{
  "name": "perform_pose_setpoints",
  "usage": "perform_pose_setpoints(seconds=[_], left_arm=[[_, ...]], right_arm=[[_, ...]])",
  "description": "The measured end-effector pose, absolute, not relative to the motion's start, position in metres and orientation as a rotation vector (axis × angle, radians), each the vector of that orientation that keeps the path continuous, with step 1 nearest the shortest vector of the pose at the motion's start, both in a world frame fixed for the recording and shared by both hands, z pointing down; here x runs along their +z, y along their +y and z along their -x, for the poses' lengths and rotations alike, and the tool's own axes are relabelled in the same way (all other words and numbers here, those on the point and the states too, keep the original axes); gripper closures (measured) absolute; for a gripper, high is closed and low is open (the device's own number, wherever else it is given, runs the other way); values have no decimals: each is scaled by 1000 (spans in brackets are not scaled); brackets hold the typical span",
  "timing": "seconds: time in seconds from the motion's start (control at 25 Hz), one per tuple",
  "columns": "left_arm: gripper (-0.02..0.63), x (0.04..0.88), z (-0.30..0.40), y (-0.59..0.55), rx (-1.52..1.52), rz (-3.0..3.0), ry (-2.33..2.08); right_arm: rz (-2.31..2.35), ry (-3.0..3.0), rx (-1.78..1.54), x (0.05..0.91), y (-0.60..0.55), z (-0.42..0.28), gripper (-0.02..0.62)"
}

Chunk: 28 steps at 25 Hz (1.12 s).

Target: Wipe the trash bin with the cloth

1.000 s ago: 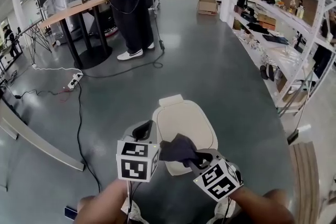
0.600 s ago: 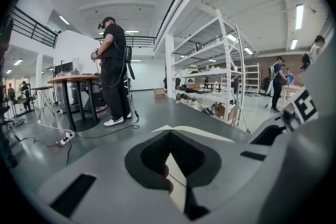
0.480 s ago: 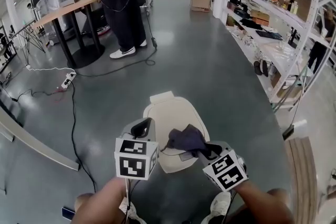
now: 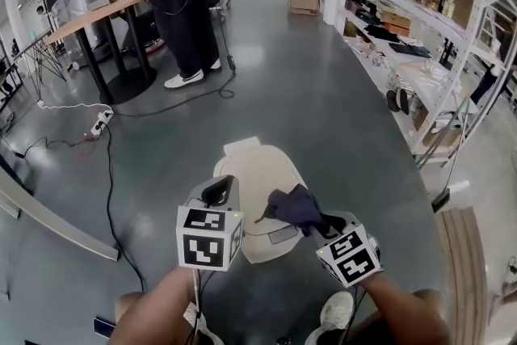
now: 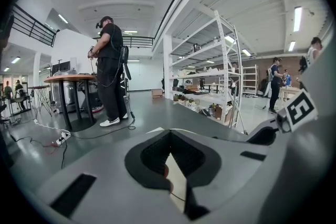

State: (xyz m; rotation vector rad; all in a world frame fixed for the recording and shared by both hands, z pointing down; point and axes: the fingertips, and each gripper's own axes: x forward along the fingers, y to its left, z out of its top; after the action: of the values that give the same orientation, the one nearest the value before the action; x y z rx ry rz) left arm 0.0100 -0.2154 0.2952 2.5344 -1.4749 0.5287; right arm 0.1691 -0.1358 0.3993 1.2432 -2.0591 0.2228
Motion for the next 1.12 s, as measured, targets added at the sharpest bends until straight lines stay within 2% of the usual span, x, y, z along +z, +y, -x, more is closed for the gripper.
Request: perform_pose_setpoints(seconds=[0.48,0.88,1.12], left_arm=[[606,285,-10,-196,521,-2534,-1510],[606,281,18,-143,557,-2473,-1617],[606,304,43,-103,478,-2368,-1660]], right_arm=[[-1271,-2144,204,388,-132,-163,505],[-1143,-2349,59,354,-76,-115,505],[-1099,-2413,67,368,-39,-86,505]])
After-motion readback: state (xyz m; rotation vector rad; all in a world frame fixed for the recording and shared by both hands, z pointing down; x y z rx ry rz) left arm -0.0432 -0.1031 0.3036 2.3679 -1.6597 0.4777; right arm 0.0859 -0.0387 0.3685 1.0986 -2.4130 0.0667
